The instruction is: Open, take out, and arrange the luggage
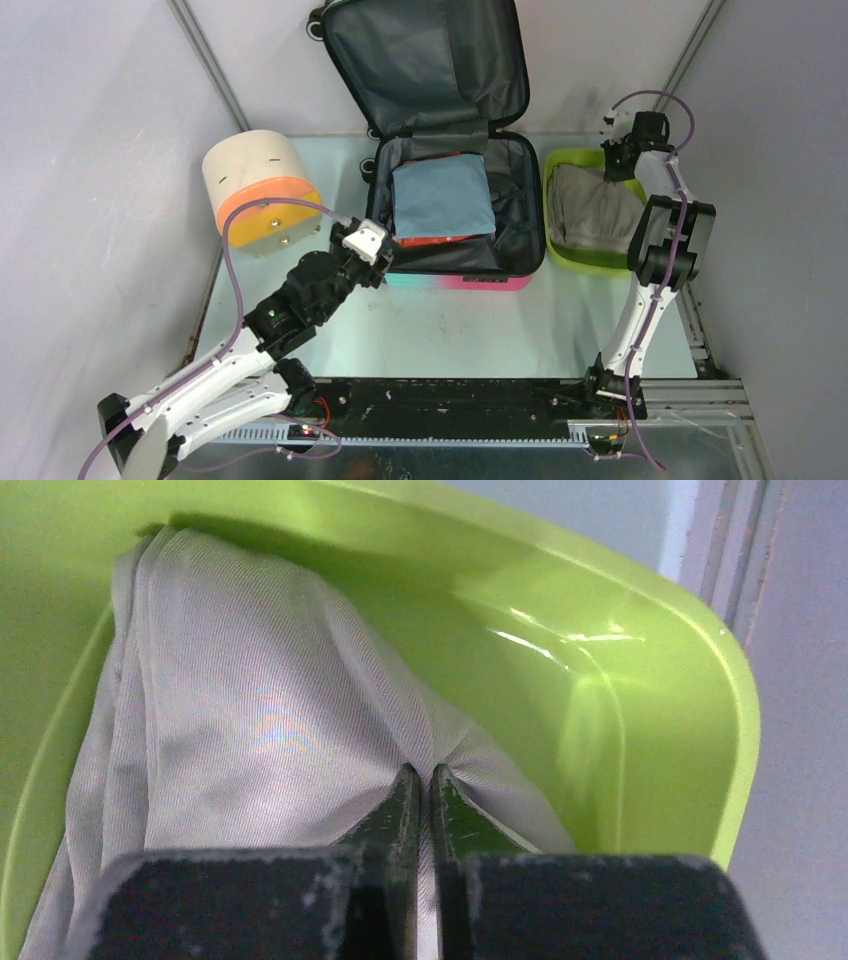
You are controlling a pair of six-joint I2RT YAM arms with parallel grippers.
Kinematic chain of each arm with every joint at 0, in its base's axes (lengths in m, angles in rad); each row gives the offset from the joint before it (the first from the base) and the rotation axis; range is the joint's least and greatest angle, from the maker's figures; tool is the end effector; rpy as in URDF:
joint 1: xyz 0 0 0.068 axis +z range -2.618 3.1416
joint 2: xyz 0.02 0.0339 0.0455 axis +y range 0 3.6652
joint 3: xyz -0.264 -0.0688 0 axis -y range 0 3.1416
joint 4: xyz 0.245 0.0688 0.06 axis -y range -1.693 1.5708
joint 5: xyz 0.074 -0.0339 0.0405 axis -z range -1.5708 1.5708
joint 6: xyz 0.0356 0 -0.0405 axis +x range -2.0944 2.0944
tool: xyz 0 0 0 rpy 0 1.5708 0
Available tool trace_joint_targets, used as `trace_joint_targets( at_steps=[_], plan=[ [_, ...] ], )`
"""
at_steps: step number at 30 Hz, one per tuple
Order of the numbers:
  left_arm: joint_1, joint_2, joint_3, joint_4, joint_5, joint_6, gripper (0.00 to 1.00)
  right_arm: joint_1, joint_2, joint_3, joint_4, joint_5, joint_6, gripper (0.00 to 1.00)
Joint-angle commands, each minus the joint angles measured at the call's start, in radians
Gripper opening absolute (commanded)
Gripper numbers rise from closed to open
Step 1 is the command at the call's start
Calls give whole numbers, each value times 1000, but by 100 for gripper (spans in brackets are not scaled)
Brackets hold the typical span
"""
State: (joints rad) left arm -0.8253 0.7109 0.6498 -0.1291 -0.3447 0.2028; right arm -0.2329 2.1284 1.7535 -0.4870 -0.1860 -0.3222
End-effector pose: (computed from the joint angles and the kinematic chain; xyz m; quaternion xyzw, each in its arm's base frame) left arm 0.1267 -0.1195 0.3104 0.2784 0.7152 -0.0662 0.6377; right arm 0.4691 -0.1045 0.2209 -0.0739 0.9314 -0.0109 0.3562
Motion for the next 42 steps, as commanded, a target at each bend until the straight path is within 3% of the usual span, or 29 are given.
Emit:
trace_joint_targets(
  at_steps=[1, 2, 3, 5, 9, 12, 16, 20, 25, 33, 37, 42],
  plan=[
    [-4, 9, 3, 24, -5, 13, 71, 1, 42, 96, 54, 47, 26, 15],
    [-4, 11, 4, 24, -5, 12, 71, 2, 40, 101, 45, 62, 34, 23],
    [-4, 11, 6, 20, -6, 10, 71, 3, 30, 104, 30, 68, 52, 39],
    [-4, 7, 8, 18, -4, 9, 71, 7, -7, 98, 7, 86, 76, 52],
    [-4, -4, 9, 14, 3, 9, 71, 19, -93, 81, -91, 139, 135, 60],
    [-4, -19, 20, 0, 9, 4, 71, 25, -155, 18, -145, 174, 203, 55],
    [-4, -57, 10, 8, 3, 4, 71, -7, -221, -131, -119, 168, 250, 30],
    [-5, -80, 3, 7, 15, 1, 72, -36, -189, -163, -109, 152, 261, 20],
    [-6, -70, 6, 9, 11, 11, 72, -56, -92, -136, -87, 181, 303, 19],
    [-6, -62, 18, 3, 9, 13, 73, -64, 13, -58, -93, 430, 350, 19],
    [-5, -75, 14, 0, 1, 9, 73, -46, -13, -38, -149, 554, 347, 18],
    [-5, -93, 9, 7, -8, 7, 73, -6, -160, -53, -201, 525, 353, 21]
  ],
)
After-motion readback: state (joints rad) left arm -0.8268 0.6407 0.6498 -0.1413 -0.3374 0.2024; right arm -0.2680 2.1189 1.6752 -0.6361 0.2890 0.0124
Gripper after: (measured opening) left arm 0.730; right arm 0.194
